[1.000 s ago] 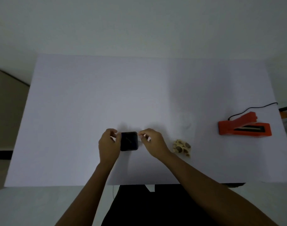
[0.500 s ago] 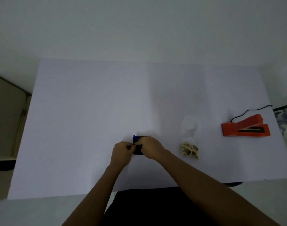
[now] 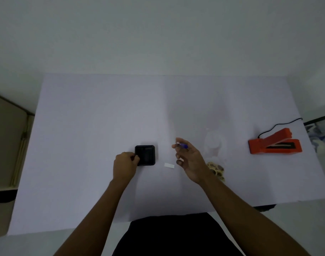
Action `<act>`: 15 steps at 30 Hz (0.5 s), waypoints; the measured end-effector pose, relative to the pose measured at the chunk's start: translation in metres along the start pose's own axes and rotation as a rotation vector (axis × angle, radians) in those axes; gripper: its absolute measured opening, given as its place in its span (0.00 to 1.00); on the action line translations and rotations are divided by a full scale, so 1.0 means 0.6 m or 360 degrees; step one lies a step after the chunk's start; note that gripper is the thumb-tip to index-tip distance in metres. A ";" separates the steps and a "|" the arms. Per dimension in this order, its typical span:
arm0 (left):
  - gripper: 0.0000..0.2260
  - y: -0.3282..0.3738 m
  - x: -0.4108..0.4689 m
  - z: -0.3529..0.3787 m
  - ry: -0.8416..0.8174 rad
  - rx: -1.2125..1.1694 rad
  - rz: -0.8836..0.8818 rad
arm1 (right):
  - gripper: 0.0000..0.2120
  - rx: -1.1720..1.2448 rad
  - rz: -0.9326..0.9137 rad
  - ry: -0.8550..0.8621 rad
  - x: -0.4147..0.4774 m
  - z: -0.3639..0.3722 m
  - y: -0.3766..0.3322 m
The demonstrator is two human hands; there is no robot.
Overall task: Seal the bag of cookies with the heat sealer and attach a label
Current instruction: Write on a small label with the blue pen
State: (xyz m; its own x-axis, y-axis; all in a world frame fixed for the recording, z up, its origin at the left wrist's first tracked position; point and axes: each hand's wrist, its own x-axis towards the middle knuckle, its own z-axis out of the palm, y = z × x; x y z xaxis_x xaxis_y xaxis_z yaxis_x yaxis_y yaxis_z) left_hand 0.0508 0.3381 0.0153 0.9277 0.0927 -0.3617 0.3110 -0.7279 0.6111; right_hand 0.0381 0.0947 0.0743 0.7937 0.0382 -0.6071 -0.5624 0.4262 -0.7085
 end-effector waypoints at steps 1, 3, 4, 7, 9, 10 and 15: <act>0.14 -0.001 0.002 0.000 0.0004 0.0022 -0.0009 | 0.07 -0.0012 0.0024 0.0009 0.001 0.000 0.003; 0.14 0.000 0.003 0.000 0.0010 0.0049 -0.0034 | 0.07 0.0001 0.0085 0.0027 0.001 0.001 0.011; 0.13 0.001 0.002 -0.001 0.0003 0.0063 -0.0048 | 0.14 0.0019 0.0117 0.0049 -0.001 0.002 0.015; 0.11 0.009 -0.007 -0.007 0.0059 0.0164 -0.0085 | 0.25 0.0054 0.0132 0.0128 0.000 0.001 0.026; 0.13 0.029 -0.018 -0.013 0.0205 0.0205 0.0010 | 0.27 0.0032 0.0140 0.0149 -0.001 0.005 0.029; 0.13 0.047 -0.025 -0.016 0.0220 0.0176 0.0117 | 0.27 0.0032 0.0142 0.0163 -0.003 0.008 0.030; 0.13 0.138 -0.078 -0.014 -0.0420 0.0057 0.0651 | 0.24 0.0123 0.0130 0.0198 -0.006 0.026 0.029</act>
State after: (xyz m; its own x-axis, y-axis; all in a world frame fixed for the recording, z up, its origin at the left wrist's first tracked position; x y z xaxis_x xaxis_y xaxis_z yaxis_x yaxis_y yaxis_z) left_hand 0.0350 0.2791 0.0889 0.8869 -0.3779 -0.2657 -0.0800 -0.6921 0.7173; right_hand 0.0291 0.1161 0.0701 0.7087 -0.0350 -0.7047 -0.6003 0.4949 -0.6283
